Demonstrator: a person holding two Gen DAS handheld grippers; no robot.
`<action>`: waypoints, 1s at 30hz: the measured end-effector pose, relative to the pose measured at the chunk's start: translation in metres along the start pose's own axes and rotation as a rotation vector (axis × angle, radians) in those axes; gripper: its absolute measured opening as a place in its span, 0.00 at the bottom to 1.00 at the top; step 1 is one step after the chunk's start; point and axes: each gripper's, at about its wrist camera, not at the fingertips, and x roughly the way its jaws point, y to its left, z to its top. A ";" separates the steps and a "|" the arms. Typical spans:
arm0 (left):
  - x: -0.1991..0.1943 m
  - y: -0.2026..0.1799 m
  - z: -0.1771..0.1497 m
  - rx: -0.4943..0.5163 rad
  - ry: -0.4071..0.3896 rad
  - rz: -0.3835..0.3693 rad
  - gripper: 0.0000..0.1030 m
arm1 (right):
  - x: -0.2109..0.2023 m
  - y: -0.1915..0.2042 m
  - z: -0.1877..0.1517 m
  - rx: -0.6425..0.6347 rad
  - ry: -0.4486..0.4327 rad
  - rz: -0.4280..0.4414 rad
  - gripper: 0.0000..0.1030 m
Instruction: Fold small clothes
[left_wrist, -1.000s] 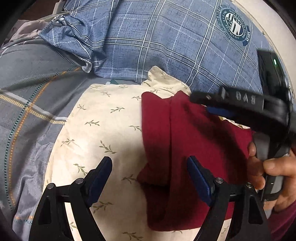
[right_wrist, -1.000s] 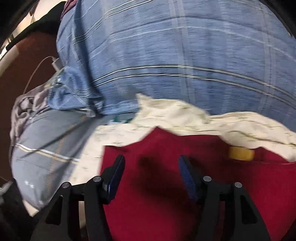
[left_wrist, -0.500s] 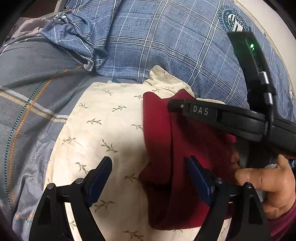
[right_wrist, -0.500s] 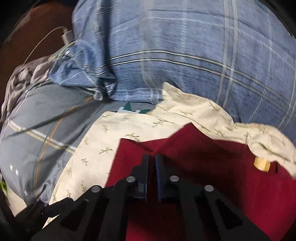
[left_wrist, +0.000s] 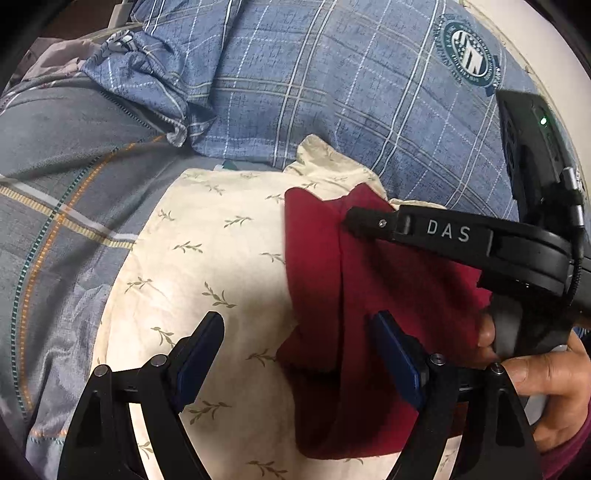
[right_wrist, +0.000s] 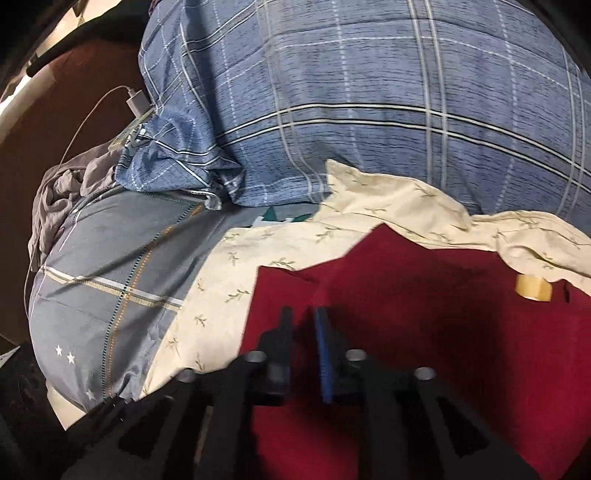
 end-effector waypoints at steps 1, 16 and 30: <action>-0.003 0.000 0.000 -0.001 -0.014 -0.014 0.79 | -0.004 -0.004 -0.001 0.016 -0.006 -0.009 0.37; 0.022 -0.018 0.020 0.040 -0.027 -0.131 0.40 | -0.061 -0.091 -0.052 0.227 -0.110 0.086 0.52; 0.038 -0.032 0.026 0.081 -0.002 -0.191 0.06 | -0.140 -0.184 -0.111 0.332 -0.248 -0.061 0.66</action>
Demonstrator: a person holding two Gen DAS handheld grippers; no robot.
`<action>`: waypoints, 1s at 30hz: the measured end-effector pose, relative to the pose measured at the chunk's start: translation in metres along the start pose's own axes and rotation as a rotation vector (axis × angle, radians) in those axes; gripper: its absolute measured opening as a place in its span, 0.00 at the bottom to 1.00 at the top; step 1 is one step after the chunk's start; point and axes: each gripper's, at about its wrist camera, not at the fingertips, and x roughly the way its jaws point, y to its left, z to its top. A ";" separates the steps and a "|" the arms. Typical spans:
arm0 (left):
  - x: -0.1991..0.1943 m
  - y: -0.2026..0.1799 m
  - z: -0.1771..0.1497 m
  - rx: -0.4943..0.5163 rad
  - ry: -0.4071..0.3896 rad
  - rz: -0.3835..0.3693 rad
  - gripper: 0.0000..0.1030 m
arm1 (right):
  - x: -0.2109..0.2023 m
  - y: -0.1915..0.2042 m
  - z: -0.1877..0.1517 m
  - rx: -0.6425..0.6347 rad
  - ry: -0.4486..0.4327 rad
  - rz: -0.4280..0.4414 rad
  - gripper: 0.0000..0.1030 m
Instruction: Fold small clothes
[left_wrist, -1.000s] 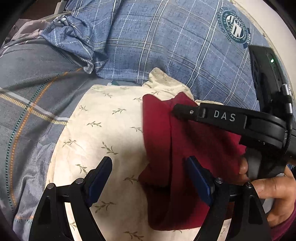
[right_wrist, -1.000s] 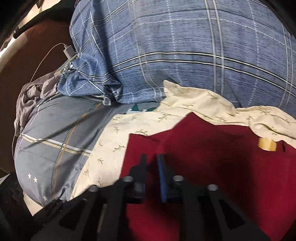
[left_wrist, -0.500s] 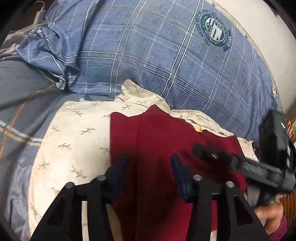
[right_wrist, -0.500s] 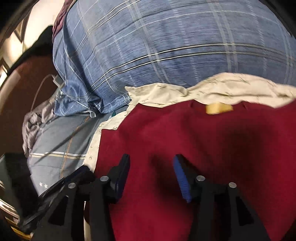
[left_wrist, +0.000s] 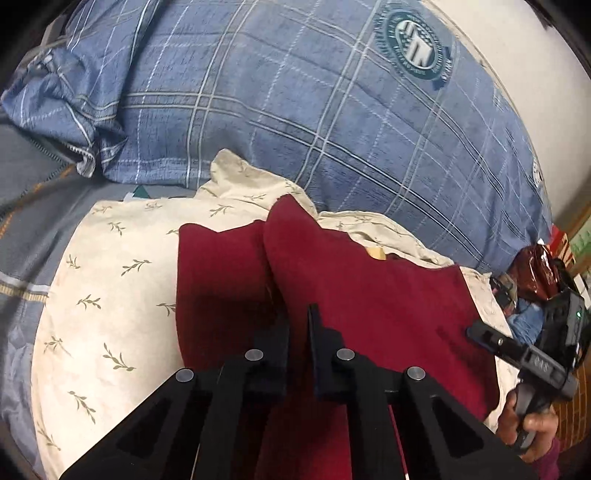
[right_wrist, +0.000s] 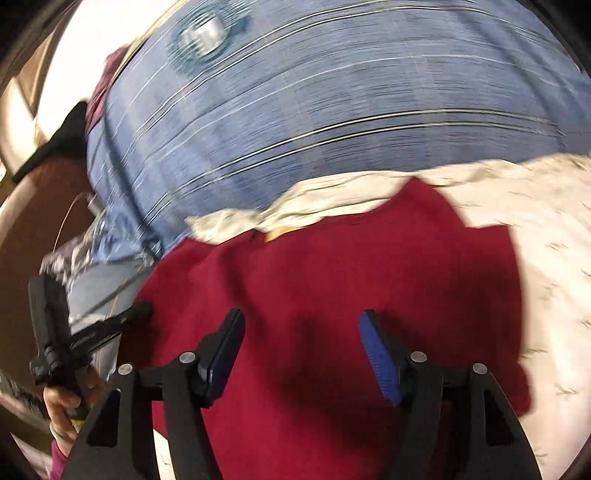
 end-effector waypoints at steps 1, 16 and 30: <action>-0.003 0.000 -0.001 0.002 -0.008 0.015 0.06 | -0.004 -0.007 0.000 0.016 -0.007 0.002 0.66; 0.003 0.011 -0.018 -0.033 0.030 0.144 0.07 | 0.038 -0.044 0.034 -0.006 -0.003 -0.219 0.54; -0.017 0.009 -0.028 -0.019 0.000 0.171 0.43 | 0.037 0.021 -0.018 -0.199 0.011 -0.262 0.83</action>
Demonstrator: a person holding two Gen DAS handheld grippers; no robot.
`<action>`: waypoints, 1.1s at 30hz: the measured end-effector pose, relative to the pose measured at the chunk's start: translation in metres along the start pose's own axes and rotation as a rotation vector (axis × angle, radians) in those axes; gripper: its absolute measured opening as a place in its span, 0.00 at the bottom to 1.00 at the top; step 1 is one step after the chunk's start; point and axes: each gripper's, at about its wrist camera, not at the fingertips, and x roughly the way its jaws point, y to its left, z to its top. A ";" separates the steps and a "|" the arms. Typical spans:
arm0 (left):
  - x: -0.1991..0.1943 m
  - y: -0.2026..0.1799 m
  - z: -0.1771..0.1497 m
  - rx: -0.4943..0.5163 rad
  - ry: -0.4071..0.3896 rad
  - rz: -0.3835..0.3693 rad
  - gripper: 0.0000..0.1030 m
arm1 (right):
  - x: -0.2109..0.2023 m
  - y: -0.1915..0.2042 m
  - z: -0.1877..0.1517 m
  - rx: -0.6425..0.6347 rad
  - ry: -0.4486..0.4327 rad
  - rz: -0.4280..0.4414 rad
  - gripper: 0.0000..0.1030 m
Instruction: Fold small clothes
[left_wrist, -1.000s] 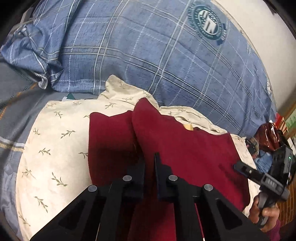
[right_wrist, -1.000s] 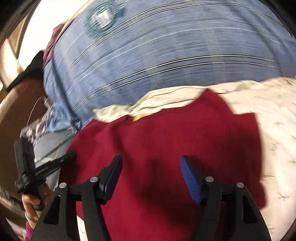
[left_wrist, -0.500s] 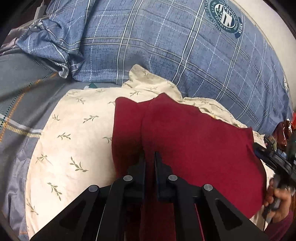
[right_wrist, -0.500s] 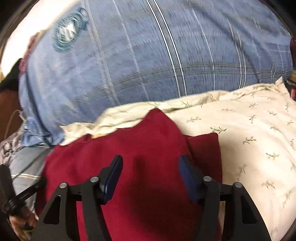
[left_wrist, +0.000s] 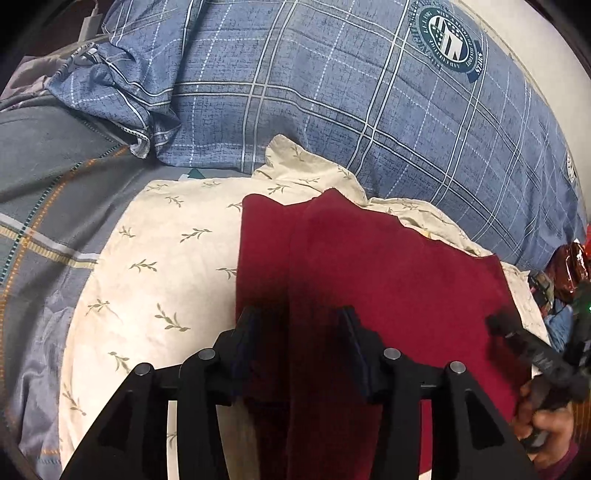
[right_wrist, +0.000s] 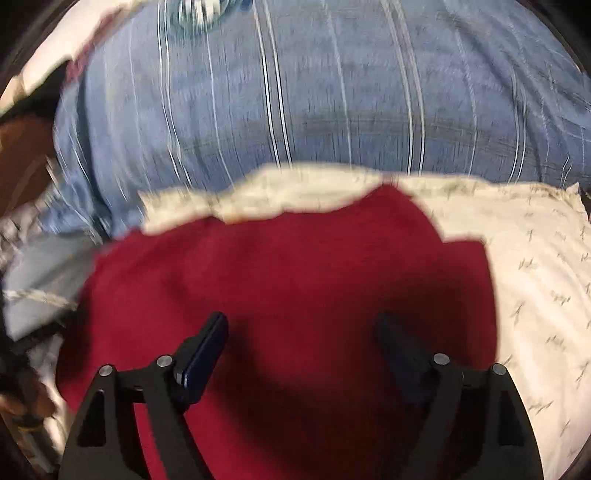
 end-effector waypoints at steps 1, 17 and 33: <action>-0.002 0.000 -0.001 0.009 -0.004 0.011 0.44 | 0.000 0.003 -0.004 -0.028 -0.015 -0.009 0.87; -0.037 0.012 -0.004 -0.009 -0.069 0.029 0.51 | -0.003 0.041 0.014 -0.040 0.121 0.060 1.00; -0.032 0.054 -0.009 -0.080 0.060 -0.065 0.60 | 0.084 0.223 0.065 -0.234 0.297 0.186 1.00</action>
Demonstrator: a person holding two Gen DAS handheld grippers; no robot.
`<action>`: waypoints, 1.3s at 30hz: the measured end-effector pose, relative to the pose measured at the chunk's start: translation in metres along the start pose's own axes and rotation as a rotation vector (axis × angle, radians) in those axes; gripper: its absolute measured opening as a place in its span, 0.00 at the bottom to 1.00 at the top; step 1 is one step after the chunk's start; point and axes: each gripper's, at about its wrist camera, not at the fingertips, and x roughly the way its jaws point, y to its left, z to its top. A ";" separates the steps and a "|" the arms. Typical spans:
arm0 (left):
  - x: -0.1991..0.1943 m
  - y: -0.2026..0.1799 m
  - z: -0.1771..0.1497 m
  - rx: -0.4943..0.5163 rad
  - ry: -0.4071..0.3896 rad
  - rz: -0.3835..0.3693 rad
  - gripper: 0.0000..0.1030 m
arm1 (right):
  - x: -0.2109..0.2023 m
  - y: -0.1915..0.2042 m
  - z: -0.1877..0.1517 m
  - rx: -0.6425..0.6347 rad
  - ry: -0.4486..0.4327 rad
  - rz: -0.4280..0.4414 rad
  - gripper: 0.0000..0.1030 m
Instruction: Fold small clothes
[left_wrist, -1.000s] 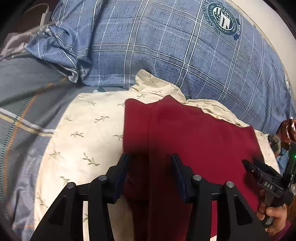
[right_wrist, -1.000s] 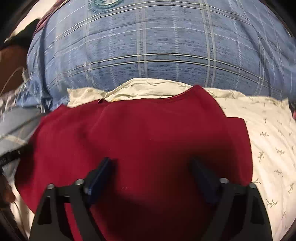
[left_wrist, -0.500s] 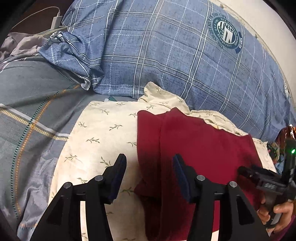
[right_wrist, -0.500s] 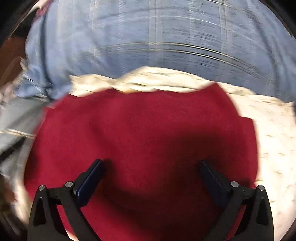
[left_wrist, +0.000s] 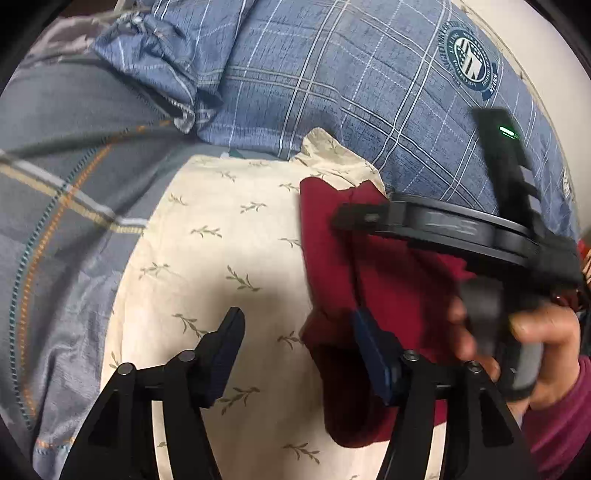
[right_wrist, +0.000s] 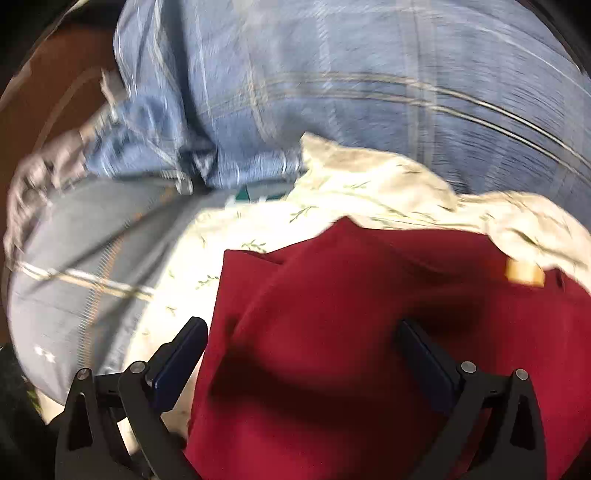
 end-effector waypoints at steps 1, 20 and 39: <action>0.001 0.001 0.001 -0.004 0.009 -0.006 0.60 | 0.005 0.006 0.004 -0.027 0.017 -0.043 1.00; 0.034 -0.031 0.009 0.050 0.047 -0.089 0.71 | -0.024 -0.027 -0.009 0.025 -0.038 0.030 0.65; 0.035 -0.025 0.012 0.052 0.043 -0.182 0.43 | -0.030 -0.005 0.006 0.047 0.054 0.243 0.87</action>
